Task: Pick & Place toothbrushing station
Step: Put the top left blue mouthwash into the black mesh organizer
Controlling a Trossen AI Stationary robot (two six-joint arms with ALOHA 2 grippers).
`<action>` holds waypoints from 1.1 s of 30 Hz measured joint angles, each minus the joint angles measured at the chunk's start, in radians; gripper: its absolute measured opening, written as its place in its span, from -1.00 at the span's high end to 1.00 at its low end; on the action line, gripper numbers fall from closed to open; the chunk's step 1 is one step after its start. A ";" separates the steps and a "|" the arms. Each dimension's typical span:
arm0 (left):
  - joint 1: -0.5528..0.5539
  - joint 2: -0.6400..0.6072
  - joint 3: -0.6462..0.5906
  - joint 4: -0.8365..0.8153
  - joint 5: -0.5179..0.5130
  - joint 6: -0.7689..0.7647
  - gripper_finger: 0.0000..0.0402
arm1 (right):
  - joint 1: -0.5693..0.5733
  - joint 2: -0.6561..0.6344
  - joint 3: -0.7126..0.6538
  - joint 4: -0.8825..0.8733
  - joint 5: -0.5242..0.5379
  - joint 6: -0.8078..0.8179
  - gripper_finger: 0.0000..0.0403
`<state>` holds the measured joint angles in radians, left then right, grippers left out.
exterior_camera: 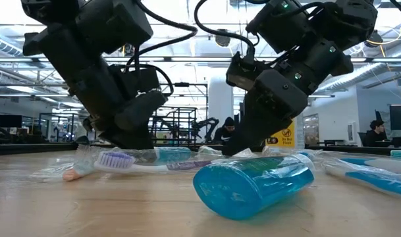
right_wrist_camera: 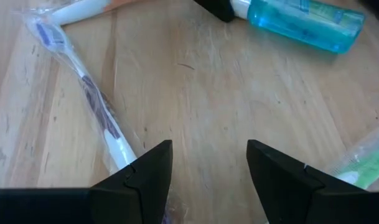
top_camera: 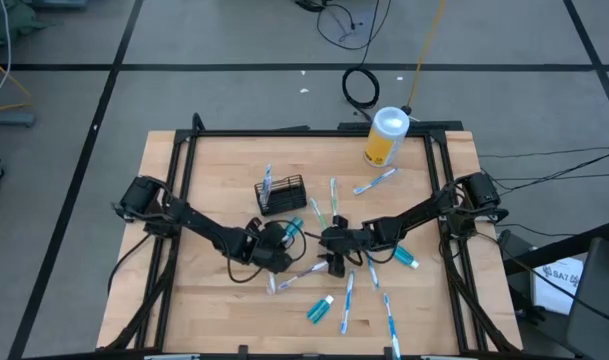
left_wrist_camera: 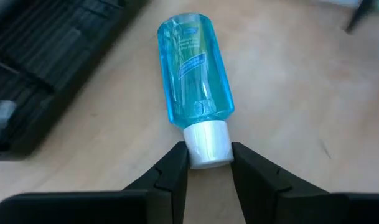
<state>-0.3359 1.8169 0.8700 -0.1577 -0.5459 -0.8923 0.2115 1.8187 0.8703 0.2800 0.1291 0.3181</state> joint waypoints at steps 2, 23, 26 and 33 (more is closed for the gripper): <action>-0.002 -0.028 0.000 -0.001 0.031 0.056 0.45 | 0.000 0.000 0.000 0.004 0.000 -0.018 0.01; 0.102 -0.214 0.002 -0.102 0.417 0.184 0.46 | 0.119 0.001 0.000 0.465 0.030 -0.546 0.01; 0.108 -0.215 0.002 -0.070 0.446 0.191 0.46 | 0.122 0.001 0.000 0.502 0.129 -0.672 0.01; 0.123 -0.215 0.002 -0.006 0.486 0.200 0.46 | 0.047 0.001 0.000 0.461 0.061 -0.646 -0.06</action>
<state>-0.2133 1.6024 0.8715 -0.1634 -0.0600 -0.6925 0.2584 1.8194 0.8703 0.7407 0.1899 -0.3275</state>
